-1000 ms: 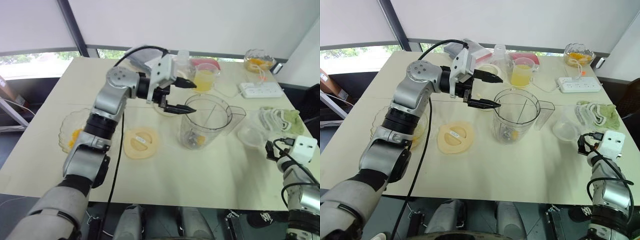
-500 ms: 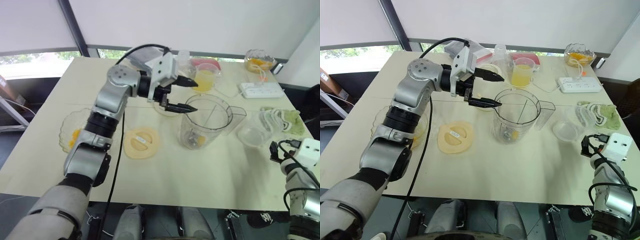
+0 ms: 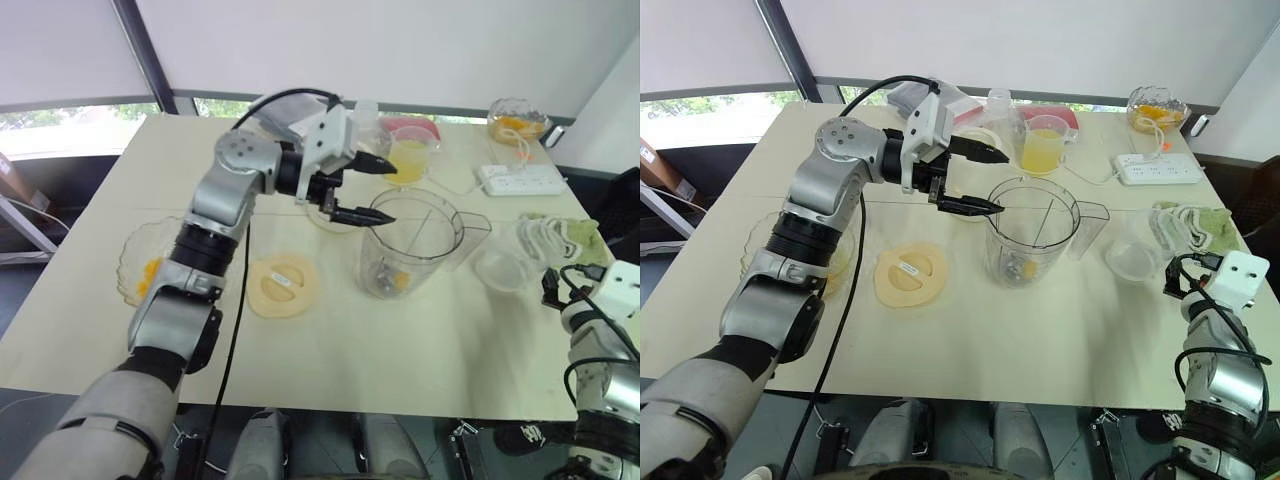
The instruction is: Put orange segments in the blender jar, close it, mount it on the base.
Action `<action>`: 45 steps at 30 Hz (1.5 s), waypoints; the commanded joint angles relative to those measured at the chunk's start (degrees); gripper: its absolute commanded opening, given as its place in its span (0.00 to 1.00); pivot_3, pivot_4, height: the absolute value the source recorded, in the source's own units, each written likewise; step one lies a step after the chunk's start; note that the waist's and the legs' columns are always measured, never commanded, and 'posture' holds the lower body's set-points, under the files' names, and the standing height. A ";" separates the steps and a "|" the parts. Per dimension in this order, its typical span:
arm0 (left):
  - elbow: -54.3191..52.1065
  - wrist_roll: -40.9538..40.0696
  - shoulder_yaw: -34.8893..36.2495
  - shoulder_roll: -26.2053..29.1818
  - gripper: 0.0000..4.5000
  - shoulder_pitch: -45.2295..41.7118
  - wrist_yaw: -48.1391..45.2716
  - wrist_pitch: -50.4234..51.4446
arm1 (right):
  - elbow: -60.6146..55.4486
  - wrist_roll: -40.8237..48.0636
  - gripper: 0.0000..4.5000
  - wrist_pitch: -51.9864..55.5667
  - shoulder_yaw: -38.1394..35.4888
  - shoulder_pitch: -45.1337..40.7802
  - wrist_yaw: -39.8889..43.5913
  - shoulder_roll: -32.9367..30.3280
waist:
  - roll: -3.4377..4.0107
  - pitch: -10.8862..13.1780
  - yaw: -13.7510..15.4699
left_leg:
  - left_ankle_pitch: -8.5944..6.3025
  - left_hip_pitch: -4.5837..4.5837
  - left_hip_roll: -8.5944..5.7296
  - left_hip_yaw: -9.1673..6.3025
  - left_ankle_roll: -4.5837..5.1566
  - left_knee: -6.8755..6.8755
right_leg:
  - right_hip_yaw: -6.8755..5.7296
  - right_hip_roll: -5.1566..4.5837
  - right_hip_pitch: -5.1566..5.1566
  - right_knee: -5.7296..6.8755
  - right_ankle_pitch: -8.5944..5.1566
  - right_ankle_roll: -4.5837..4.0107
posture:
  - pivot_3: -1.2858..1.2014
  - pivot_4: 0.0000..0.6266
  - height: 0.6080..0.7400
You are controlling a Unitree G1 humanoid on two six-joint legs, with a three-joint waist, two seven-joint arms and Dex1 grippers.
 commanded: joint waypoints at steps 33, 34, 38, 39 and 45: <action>-4.11 -1.52 0.52 0.31 0.87 0.41 1.72 1.75 | -17.30 2.33 0.01 0.19 -1.09 3.28 -4.96 3.99 | 0.16 0.06 0.14 | 0.00 -0.04 -0.01 -0.03 0.00 -0.02 | -0.02 -0.02 -0.02 0.00 -0.02 0.03 | 0.52 0.24 1.00; -4.11 -1.60 0.58 0.25 0.87 0.50 1.94 1.90 | -19.20 2.31 0.01 0.86 -1.20 3.49 -5.61 4.12 | 0.18 0.06 0.11 | 0.00 -0.04 -0.01 -0.02 0.00 -0.02 | -0.01 -0.03 -0.02 -0.01 -0.02 0.03 | 0.52 0.24 1.00; -4.14 -2.05 0.72 0.14 0.87 0.94 3.09 2.58 | -26.45 2.41 0.01 4.01 -1.61 3.63 -6.97 3.22 | 0.18 0.07 0.19 | 0.00 -0.04 -0.01 -0.03 0.00 -0.02 | -0.01 -0.02 -0.03 0.00 -0.02 0.03 | 0.52 0.24 1.00; -4.14 -2.14 0.78 0.06 0.87 1.05 3.49 2.88 | -28.27 2.28 0.01 4.84 -1.80 3.53 -7.21 2.72 | 0.21 0.07 0.21 | 0.00 -0.04 -0.01 -0.04 0.00 -0.02 | -0.02 -0.01 -0.04 0.00 -0.02 0.03 | 0.52 0.24 1.00; -5.78 -2.87 1.02 0.03 0.87 3.47 5.84 5.30 | -39.11 1.09 0.01 13.20 -0.91 1.81 -5.28 -5.42 | 0.25 0.09 0.15 | 0.00 -0.06 -0.01 -0.02 0.00 -0.02 | -0.01 -0.03 -0.07 -0.01 -0.02 0.04 | 0.52 0.24 1.00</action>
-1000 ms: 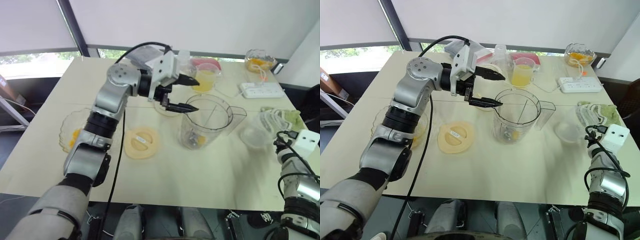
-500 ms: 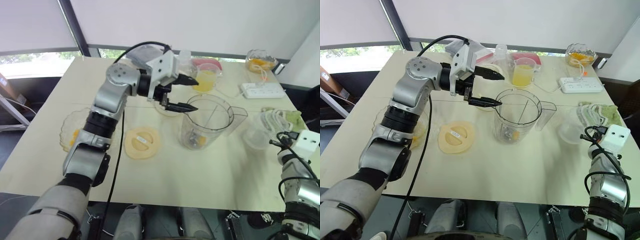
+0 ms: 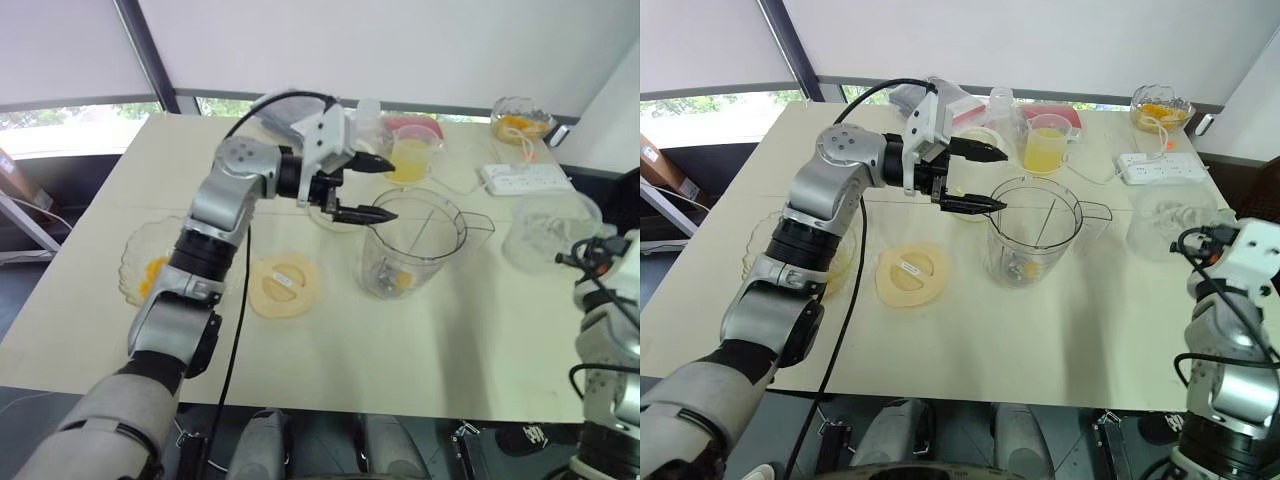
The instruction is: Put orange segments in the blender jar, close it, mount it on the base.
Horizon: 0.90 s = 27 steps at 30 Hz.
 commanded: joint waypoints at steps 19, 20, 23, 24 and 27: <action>-6.52 -3.01 0.73 1.35 0.87 4.16 3.83 3.00 | -14.59 -6.50 0.01 10.62 4.06 -7.61 11.22 -19.87 | -0.03 0.02 0.29 | 0.00 -0.04 0.00 0.00 0.00 0.00 | -0.04 -0.02 -0.01 -0.05 0.00 0.00 | 0.52 0.24 1.00; -6.54 -3.01 0.72 1.38 0.87 4.19 3.92 3.03 | -14.98 -7.13 0.01 10.46 4.57 -7.42 11.74 -20.19 | -0.03 0.02 0.30 | 0.00 -0.04 -0.01 0.00 0.00 0.00 | -0.04 -0.02 -0.01 -0.05 0.00 -0.01 | 0.52 0.24 1.00; -6.44 -3.05 0.69 1.47 0.87 4.36 4.01 2.91 | -16.29 -7.31 0.01 10.86 5.64 -7.86 12.49 -19.43 | -0.04 0.03 0.30 | 0.00 -0.04 -0.01 -0.01 0.00 0.00 | -0.04 -0.02 -0.01 -0.05 -0.01 -0.01 | 0.52 0.24 1.00; -6.33 -3.00 0.62 1.41 0.87 4.35 4.13 2.81 | -16.60 -7.76 0.01 10.74 6.02 -7.78 12.75 -19.41 | -0.04 0.03 0.31 | 0.00 -0.04 -0.01 -0.01 0.00 0.00 | -0.04 -0.02 -0.01 -0.05 -0.01 -0.01 | 0.52 0.24 1.00; -5.76 -2.94 0.52 1.18 0.87 4.04 4.36 2.62 | -17.40 -9.10 0.01 10.62 7.38 -7.98 13.08 -19.27 | -0.04 0.03 0.30 | 0.00 -0.04 -0.01 -0.01 0.00 0.00 | -0.04 -0.02 -0.01 -0.05 -0.01 -0.01 | 0.52 0.24 1.00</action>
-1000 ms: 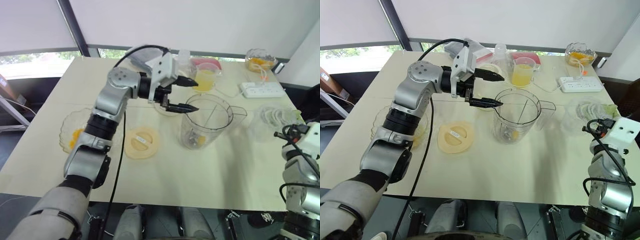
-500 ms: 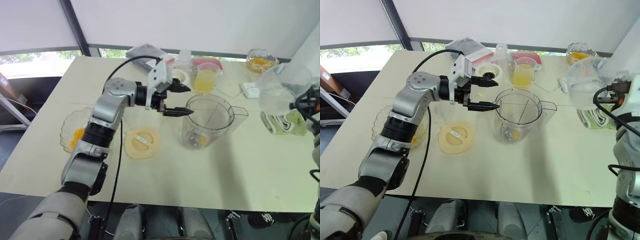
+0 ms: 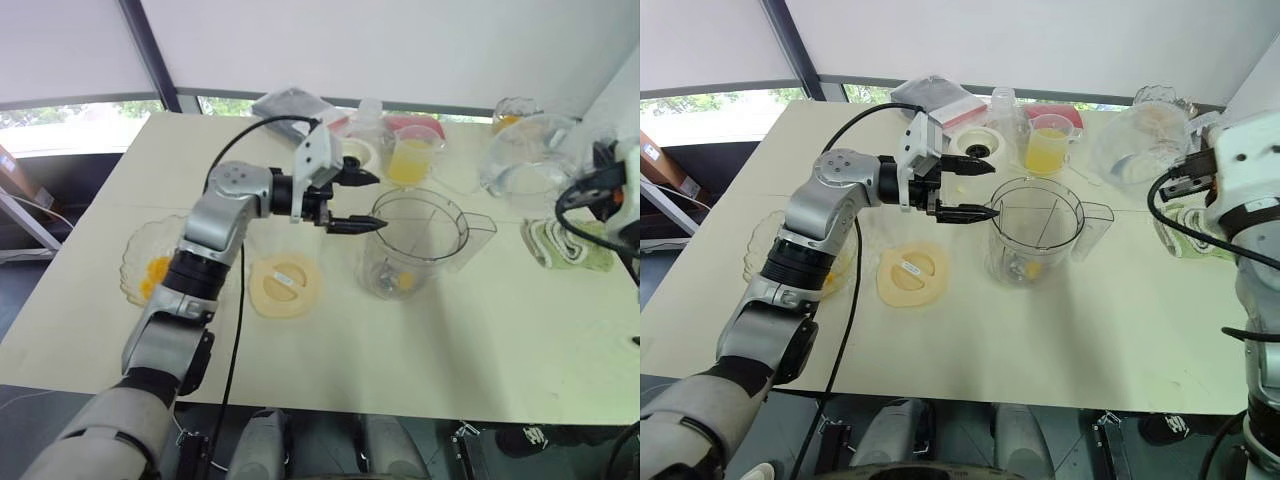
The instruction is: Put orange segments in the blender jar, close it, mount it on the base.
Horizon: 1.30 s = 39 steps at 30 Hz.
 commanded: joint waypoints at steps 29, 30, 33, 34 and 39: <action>-1.27 -0.32 -0.45 -0.86 0.87 -0.72 -0.05 -1.67 | -2.21 -19.29 0.01 -13.26 9.82 1.10 9.91 -4.64 | -0.02 0.01 0.02 | 0.00 0.00 0.00 0.01 0.00 0.00 | -0.01 0.00 0.00 -0.01 -0.01 -0.01 | 0.52 0.24 1.00; -1.32 -0.33 -0.47 -0.89 0.87 -0.73 0.00 -1.61 | -2.09 -19.81 0.01 -13.69 9.83 1.29 10.19 -4.59 | -0.02 0.01 0.03 | 0.00 0.00 0.00 0.01 0.00 0.00 | -0.01 0.00 0.00 -0.01 -0.01 -0.01 | 0.52 0.24 1.00; -1.45 -0.38 -0.46 -0.86 0.87 -0.72 0.01 -1.51 | -1.56 -21.71 0.01 -15.29 9.91 1.81 10.89 -4.78 | -0.02 0.01 0.02 | 0.00 0.00 0.00 0.01 0.00 0.00 | 0.00 0.00 0.00 -0.01 -0.01 -0.01 | 0.52 0.24 1.00; -1.50 -0.39 -0.46 -0.86 0.87 -0.71 0.03 -1.46 | -1.45 -22.07 0.01 -15.55 9.80 1.81 11.08 -4.56 | -0.03 0.01 0.02 | 0.00 0.00 0.00 0.01 0.00 0.00 | 0.00 0.00 0.00 -0.01 -0.01 -0.01 | 0.52 0.24 1.00; -1.56 -0.48 -0.40 -0.86 0.87 -0.79 0.05 -1.24 | -0.92 -23.97 0.01 -16.81 9.84 1.61 12.20 -4.28 | -0.03 0.01 0.03 | 0.00 0.01 0.00 0.01 0.00 0.00 | -0.01 0.01 0.00 -0.01 -0.01 -0.02 | 0.52 0.24 1.00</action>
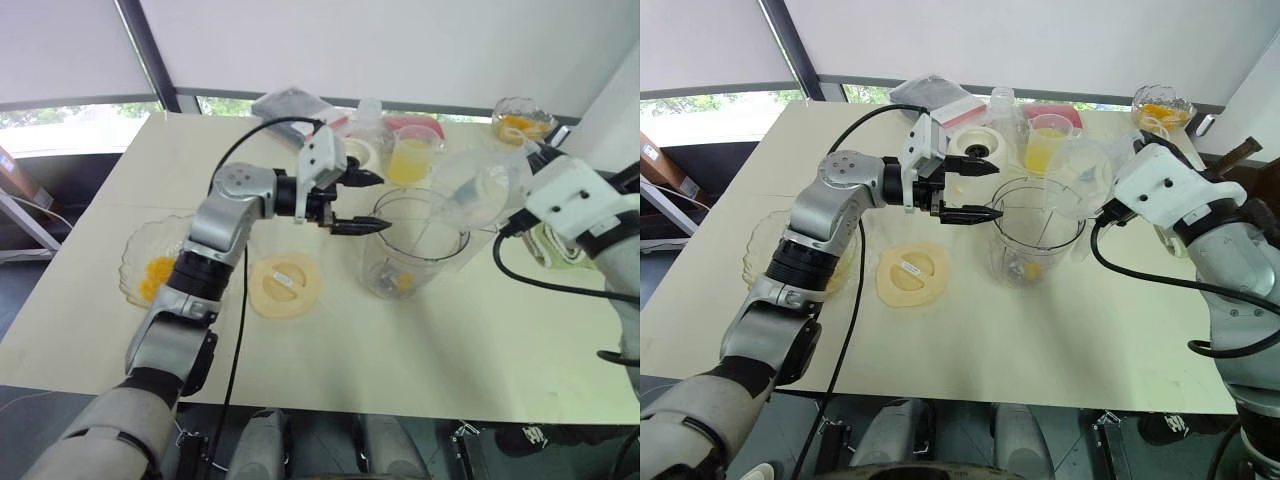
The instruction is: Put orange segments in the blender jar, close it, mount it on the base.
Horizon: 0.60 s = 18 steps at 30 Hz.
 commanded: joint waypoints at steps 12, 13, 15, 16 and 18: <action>-1.90 -0.48 -0.10 -0.06 0.87 -1.06 -0.05 -0.06 | 0.16 -4.02 0.01 -2.47 -0.95 -1.63 1.89 0.34 | 0.00 0.00 0.01 | 0.00 0.00 0.00 0.00 0.00 0.00 | 0.00 0.00 0.00 0.00 0.00 0.00 | 0.52 0.24 1.00; -1.90 -0.48 -0.11 -0.07 0.87 -1.06 -0.06 -0.07 | 0.17 -4.17 0.01 -2.56 -0.99 -1.68 2.00 0.29 | 0.00 0.00 0.02 | 0.00 0.00 0.00 0.00 0.00 0.00 | 0.00 0.00 0.00 0.00 0.00 0.00 | 0.52 0.24 1.00; -1.94 -0.47 -0.13 -0.08 0.87 -1.07 -0.07 -0.09 | 0.14 -4.40 0.01 -2.70 -1.16 -1.87 2.23 0.21 | 0.00 0.00 0.01 | 0.00 0.00 0.00 0.01 0.00 0.00 | 0.00 0.00 0.00 0.00 0.00 0.00 | 0.52 0.24 1.00; -1.96 -0.46 -0.14 -0.08 0.87 -1.08 -0.08 -0.11 | 0.17 -4.68 0.01 -2.95 -1.16 -1.89 2.37 0.04 | 0.00 0.00 0.01 | 0.00 0.00 0.00 0.01 0.00 0.00 | 0.00 0.00 0.00 0.00 0.00 0.00 | 0.52 0.24 1.00; -1.97 -0.44 -0.16 -0.09 0.87 -1.09 -0.09 -0.17 | 0.38 -5.35 0.01 -3.57 -1.20 -1.82 2.72 -0.35 | 0.00 0.00 0.01 | 0.00 0.00 0.00 0.00 0.00 0.00 | 0.00 0.00 0.00 0.00 0.00 0.00 | 0.52 0.24 1.00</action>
